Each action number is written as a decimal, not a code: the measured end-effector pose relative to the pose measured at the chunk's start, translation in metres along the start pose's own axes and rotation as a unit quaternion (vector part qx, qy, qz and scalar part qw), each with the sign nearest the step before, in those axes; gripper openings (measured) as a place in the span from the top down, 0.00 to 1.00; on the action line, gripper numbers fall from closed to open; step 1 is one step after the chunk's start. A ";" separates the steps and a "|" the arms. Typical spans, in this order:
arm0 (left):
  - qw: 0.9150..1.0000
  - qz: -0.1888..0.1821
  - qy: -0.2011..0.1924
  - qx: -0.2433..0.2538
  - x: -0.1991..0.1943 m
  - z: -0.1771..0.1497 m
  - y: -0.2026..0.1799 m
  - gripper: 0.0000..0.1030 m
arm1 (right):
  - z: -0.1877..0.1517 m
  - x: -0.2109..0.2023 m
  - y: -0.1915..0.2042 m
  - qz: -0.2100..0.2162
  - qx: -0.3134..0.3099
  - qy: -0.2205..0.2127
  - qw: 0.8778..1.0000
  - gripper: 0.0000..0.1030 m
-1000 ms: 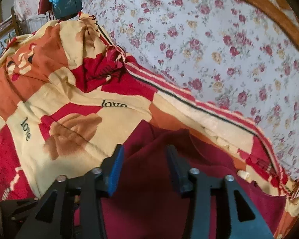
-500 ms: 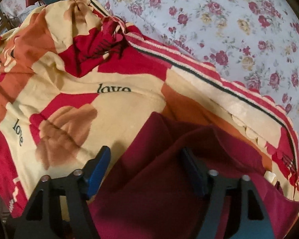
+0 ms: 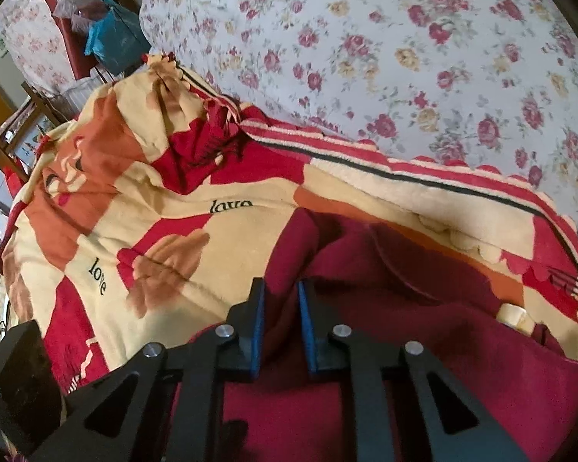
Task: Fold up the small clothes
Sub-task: 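Pinch the sweatshirt edge with the left gripper while the right gripper grasps beside it, then lift the gripped edge with both grippers and fold it over the bundle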
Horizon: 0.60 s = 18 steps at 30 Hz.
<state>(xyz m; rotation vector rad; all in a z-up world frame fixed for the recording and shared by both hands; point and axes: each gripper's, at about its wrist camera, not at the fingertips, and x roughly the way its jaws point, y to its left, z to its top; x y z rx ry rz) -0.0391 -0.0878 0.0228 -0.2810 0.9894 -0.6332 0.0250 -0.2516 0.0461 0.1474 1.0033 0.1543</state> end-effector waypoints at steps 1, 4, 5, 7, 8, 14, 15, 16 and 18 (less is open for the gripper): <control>1.000 0.002 0.000 0.001 0.000 0.000 0.000 0.57 | -0.001 -0.004 -0.001 -0.001 -0.001 -0.004 1.000 0.84; 1.000 0.005 -0.002 0.000 0.001 -0.001 0.000 0.57 | -0.004 -0.013 -0.003 0.000 -0.001 -0.008 1.000 0.84; 1.000 0.006 -0.002 0.000 0.001 -0.001 0.000 0.57 | -0.006 -0.016 -0.005 0.000 0.000 -0.009 1.000 0.84; 1.000 0.006 -0.002 0.000 0.000 -0.001 0.000 0.57 | -0.007 -0.021 -0.007 0.002 0.002 -0.011 1.000 0.84; 1.000 0.006 -0.002 -0.001 0.000 -0.001 0.000 0.57 | -0.008 -0.022 -0.008 0.003 0.004 -0.012 1.000 0.84; 1.000 -0.003 -0.005 0.002 -0.002 -0.003 -0.001 0.65 | -0.012 -0.026 -0.014 0.008 0.012 -0.010 1.000 0.84; 1.000 -0.001 -0.004 0.006 -0.002 -0.003 -0.002 0.66 | -0.012 -0.026 -0.015 0.008 0.013 -0.010 1.000 0.84; 1.000 0.002 -0.004 0.009 -0.002 -0.004 -0.003 0.70 | -0.012 -0.026 -0.015 0.009 0.013 -0.010 1.000 0.84; 1.000 -0.005 -0.002 0.014 -0.002 -0.004 -0.004 0.80 | -0.012 -0.026 -0.015 0.010 0.016 -0.009 1.000 0.84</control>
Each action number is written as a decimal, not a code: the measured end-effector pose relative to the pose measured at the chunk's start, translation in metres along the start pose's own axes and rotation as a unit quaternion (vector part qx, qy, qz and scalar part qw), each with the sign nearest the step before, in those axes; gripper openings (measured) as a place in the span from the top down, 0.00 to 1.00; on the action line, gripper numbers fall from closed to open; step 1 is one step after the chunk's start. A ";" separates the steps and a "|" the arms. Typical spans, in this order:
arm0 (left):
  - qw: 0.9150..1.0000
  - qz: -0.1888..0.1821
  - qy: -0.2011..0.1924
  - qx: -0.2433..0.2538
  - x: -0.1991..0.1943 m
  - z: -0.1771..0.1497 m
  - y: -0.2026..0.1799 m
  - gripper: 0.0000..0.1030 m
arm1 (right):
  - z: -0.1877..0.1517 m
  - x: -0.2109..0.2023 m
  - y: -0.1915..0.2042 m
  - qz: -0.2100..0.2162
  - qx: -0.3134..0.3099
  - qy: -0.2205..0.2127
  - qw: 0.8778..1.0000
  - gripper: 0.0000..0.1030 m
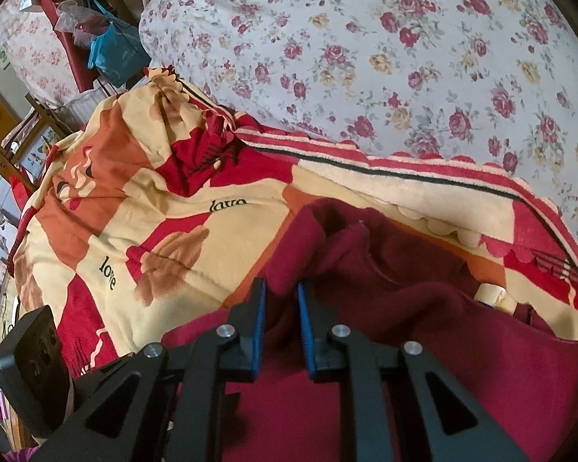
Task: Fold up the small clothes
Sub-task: 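Lift the gripped edge with both grippers and fold it over the bundle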
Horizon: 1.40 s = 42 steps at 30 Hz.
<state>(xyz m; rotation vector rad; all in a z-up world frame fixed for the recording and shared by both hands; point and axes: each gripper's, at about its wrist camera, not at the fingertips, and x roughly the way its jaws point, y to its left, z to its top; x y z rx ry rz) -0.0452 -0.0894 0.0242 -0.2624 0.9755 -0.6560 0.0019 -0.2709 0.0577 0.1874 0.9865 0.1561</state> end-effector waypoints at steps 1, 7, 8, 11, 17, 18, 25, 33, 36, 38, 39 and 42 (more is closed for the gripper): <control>1.000 -0.007 0.001 0.000 -0.001 0.000 0.000 0.86 | 0.000 0.001 0.000 0.001 0.001 0.001 1.000 0.84; 0.998 -0.052 -0.024 0.016 -0.016 -0.001 -0.010 1.00 | 0.004 0.005 -0.001 -0.005 0.002 0.004 1.000 0.83; 0.998 -0.060 -0.026 0.018 -0.017 -0.001 -0.012 1.00 | 0.006 0.005 -0.001 -0.003 0.005 0.002 1.000 0.81; 0.996 -0.072 -0.032 0.028 -0.021 -0.001 -0.017 1.00 | 0.013 0.006 -0.003 0.005 0.022 0.006 1.000 0.55; 0.996 -0.075 -0.033 0.030 -0.022 0.000 -0.018 1.00 | 0.021 0.011 -0.008 0.013 0.073 0.026 0.997 0.31; 0.996 -0.075 -0.033 0.032 -0.022 0.000 -0.019 1.00 | 0.022 0.014 -0.006 0.012 0.074 0.032 0.997 0.31; 0.997 -0.069 -0.029 0.035 -0.021 -0.001 -0.017 1.00 | 0.020 0.047 0.016 -0.025 0.044 0.084 0.995 0.29; 0.997 -0.053 -0.023 0.047 -0.019 -0.002 -0.021 0.94 | 0.009 0.029 0.018 -0.035 -0.017 0.047 0.998 0.75; 0.998 -0.047 -0.017 0.047 -0.015 -0.004 -0.021 0.84 | 0.008 0.019 0.013 -0.028 -0.015 0.039 0.999 0.76; 0.998 -0.044 -0.017 0.050 -0.015 -0.006 -0.022 0.84 | 0.007 0.016 0.011 -0.024 -0.011 0.035 0.999 0.76; 0.998 -0.043 -0.020 0.052 -0.016 -0.006 -0.022 0.84 | 0.006 0.014 0.009 -0.023 -0.009 0.033 0.999 0.76; 0.997 -0.044 -0.024 0.053 -0.018 -0.007 -0.022 0.84 | 0.003 0.010 0.006 -0.019 -0.002 0.029 0.999 0.76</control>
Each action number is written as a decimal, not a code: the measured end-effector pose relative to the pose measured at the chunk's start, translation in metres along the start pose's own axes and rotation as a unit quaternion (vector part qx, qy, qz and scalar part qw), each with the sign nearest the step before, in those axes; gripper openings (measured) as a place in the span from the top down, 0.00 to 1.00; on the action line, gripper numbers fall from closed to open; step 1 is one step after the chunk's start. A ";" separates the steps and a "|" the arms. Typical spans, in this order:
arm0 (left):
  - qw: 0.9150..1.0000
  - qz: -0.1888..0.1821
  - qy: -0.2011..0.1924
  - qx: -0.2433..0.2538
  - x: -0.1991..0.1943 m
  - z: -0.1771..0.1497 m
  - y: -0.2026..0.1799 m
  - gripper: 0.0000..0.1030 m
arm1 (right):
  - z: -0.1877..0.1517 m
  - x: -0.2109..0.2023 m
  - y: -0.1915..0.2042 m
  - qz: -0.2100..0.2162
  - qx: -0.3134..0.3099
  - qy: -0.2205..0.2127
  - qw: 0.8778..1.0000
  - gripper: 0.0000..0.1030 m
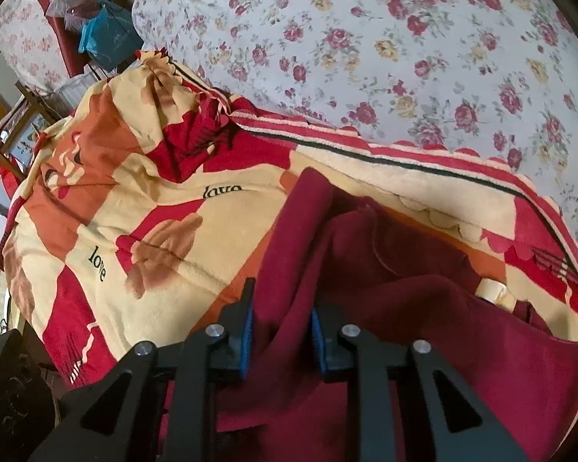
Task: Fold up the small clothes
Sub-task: 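Lift the gripped edge with both grippers and fold it over the bundle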
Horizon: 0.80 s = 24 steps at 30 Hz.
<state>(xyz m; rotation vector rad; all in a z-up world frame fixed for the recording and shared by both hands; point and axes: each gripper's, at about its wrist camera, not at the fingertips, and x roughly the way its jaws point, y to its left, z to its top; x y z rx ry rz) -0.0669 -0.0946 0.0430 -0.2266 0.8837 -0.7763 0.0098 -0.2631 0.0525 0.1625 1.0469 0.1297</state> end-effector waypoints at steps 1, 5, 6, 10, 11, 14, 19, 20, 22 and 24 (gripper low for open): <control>1.000 0.001 -0.002 0.001 -0.001 0.000 0.000 0.85 | -0.001 -0.001 -0.001 0.002 0.003 -0.001 1.000 0.76; 1.000 0.003 -0.005 0.005 -0.003 -0.001 -0.001 0.93 | -0.004 -0.004 -0.004 0.003 0.011 -0.004 1.000 0.76; 1.000 0.003 -0.005 0.004 -0.003 -0.001 -0.001 0.94 | -0.004 -0.004 -0.005 0.003 0.013 -0.004 1.000 0.76; 1.000 0.004 -0.005 0.004 -0.002 -0.001 0.000 0.97 | -0.006 -0.004 -0.007 0.008 0.020 -0.005 1.000 0.76; 1.000 0.004 -0.005 0.005 -0.002 0.000 0.000 0.97 | -0.007 -0.004 -0.008 0.010 0.021 -0.006 1.000 0.76; 1.000 0.005 -0.005 0.008 -0.001 0.000 0.000 0.99 | -0.008 -0.004 -0.008 0.012 0.024 -0.007 1.000 0.76; 1.000 0.007 -0.007 0.011 -0.002 0.000 0.000 1.00 | -0.008 -0.003 -0.009 0.013 0.024 -0.008 1.000 0.76; 1.000 0.008 -0.007 0.012 -0.002 -0.001 0.000 1.00 | -0.008 -0.003 -0.009 0.013 0.024 -0.007 1.000 0.76; 1.000 0.010 -0.008 0.013 -0.002 -0.001 0.000 1.00 | -0.008 -0.003 -0.010 0.015 0.026 -0.008 1.000 0.76; 1.000 0.010 -0.008 0.014 -0.002 -0.001 0.000 1.00 | -0.008 -0.004 -0.010 0.017 0.029 -0.009 0.999 0.76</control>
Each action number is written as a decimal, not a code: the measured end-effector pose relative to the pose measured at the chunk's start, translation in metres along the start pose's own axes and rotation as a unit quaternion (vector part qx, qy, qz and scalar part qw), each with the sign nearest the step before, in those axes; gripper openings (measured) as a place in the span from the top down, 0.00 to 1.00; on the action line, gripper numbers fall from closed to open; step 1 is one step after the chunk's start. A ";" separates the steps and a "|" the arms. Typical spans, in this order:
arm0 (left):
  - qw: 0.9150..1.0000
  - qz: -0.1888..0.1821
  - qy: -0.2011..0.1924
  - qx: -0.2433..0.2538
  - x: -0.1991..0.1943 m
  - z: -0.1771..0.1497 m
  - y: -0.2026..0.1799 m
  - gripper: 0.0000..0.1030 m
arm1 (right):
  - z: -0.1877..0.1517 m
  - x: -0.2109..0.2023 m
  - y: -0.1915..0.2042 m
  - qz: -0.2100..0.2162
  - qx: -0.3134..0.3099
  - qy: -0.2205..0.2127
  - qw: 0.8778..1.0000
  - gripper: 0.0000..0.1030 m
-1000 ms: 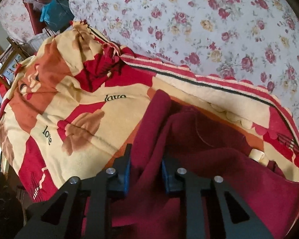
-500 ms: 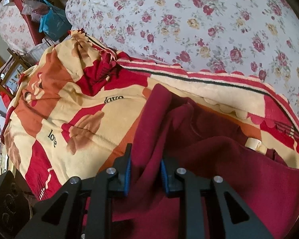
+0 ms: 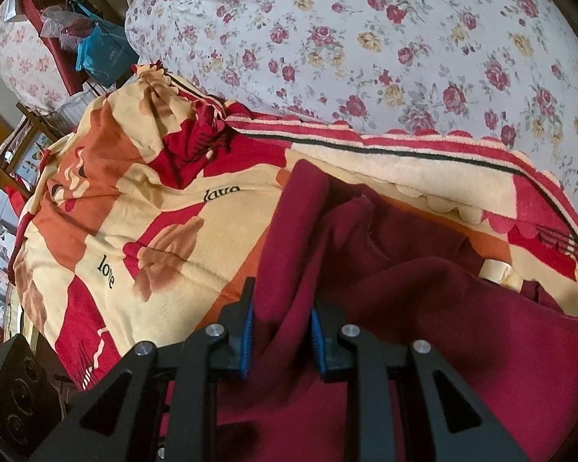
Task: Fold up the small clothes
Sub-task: 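Lift the gripped edge with both grippers and fold it over the bundle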
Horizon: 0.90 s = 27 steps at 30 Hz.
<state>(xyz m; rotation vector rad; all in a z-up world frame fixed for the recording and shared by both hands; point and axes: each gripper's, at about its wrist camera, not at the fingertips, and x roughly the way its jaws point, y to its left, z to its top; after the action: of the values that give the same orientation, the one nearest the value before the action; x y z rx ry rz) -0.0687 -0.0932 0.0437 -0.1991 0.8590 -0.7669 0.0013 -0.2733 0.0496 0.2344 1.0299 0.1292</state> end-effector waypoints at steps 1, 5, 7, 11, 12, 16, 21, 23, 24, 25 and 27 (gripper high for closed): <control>1.000 0.000 0.000 0.000 0.000 0.000 0.000 1.00 | 0.000 -0.001 0.000 0.000 0.000 -0.001 1.000 0.76; 1.000 0.005 0.000 0.002 -0.001 0.000 -0.002 1.00 | -0.002 -0.006 0.002 -0.001 -0.004 -0.008 1.000 0.78; 1.000 0.005 0.000 0.000 -0.002 0.000 -0.004 1.00 | -0.002 -0.010 0.001 0.000 -0.003 -0.010 1.000 0.78; 1.000 0.001 -0.004 -0.006 -0.009 0.000 -0.013 1.00 | -0.004 -0.021 0.000 0.005 -0.004 -0.019 1.000 0.79; 1.000 0.000 -0.005 -0.005 -0.011 0.000 -0.016 1.00 | -0.005 -0.024 -0.001 0.007 -0.004 -0.021 1.000 0.79; 1.000 -0.002 -0.006 0.010 -0.019 0.000 -0.034 1.00 | -0.005 -0.042 -0.006 0.016 -0.005 -0.030 0.999 0.79; 1.000 -0.004 0.006 0.004 -0.019 0.001 -0.053 1.00 | -0.008 -0.063 -0.015 0.013 -0.008 -0.039 0.999 0.79; 1.000 -0.002 0.006 0.007 -0.019 0.002 -0.063 1.00 | -0.009 -0.072 -0.019 0.010 -0.009 -0.043 0.999 0.79; 1.000 -0.003 0.007 0.010 -0.019 0.003 -0.067 1.00 | -0.010 -0.077 -0.021 0.008 -0.008 -0.045 0.999 0.79; 1.000 -0.004 0.008 0.013 -0.020 0.003 -0.072 1.00 | -0.011 -0.080 -0.024 0.007 -0.008 -0.047 0.999 0.79; 1.000 -0.006 0.009 0.020 -0.020 0.004 -0.081 1.00 | -0.012 -0.088 -0.029 0.005 -0.006 -0.050 0.999 0.79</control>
<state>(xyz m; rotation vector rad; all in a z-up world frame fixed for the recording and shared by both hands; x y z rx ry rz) -0.1165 -0.1387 0.0949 -0.1618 0.8587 -0.7970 -0.0543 -0.3191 0.1095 0.2337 0.9273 0.1319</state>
